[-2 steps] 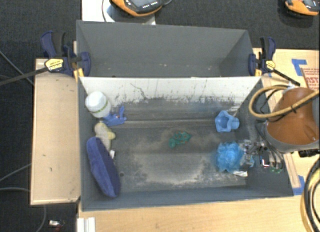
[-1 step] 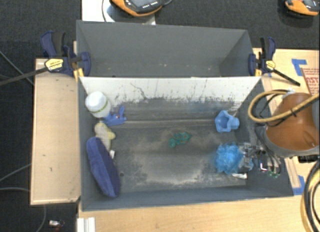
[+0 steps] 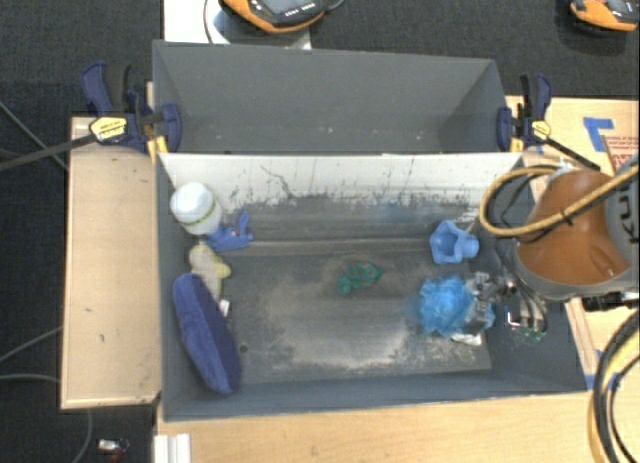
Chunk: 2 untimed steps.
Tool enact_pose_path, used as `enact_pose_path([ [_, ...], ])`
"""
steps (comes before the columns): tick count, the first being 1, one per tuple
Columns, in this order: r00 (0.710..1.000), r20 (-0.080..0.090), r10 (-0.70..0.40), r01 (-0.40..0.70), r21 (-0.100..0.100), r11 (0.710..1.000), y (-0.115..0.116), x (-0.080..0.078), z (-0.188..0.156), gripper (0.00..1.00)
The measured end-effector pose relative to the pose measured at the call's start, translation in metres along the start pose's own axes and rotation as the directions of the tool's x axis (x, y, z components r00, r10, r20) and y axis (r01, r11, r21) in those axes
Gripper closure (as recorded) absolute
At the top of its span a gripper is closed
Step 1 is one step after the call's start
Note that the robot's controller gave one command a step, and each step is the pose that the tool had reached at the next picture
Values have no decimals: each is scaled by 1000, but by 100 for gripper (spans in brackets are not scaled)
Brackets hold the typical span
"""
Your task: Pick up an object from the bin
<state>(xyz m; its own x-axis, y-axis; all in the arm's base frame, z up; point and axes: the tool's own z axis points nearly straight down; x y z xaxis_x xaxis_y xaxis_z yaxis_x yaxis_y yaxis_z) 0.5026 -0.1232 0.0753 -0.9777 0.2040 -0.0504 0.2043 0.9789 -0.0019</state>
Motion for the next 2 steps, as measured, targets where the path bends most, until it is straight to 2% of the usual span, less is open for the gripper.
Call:
enact_pose_path([
  [1,1000,2,1,-1,-1,1000,10,-10,0,100],
  [2,1000,13,16,-16,2,1000,40,-1,0,100],
])
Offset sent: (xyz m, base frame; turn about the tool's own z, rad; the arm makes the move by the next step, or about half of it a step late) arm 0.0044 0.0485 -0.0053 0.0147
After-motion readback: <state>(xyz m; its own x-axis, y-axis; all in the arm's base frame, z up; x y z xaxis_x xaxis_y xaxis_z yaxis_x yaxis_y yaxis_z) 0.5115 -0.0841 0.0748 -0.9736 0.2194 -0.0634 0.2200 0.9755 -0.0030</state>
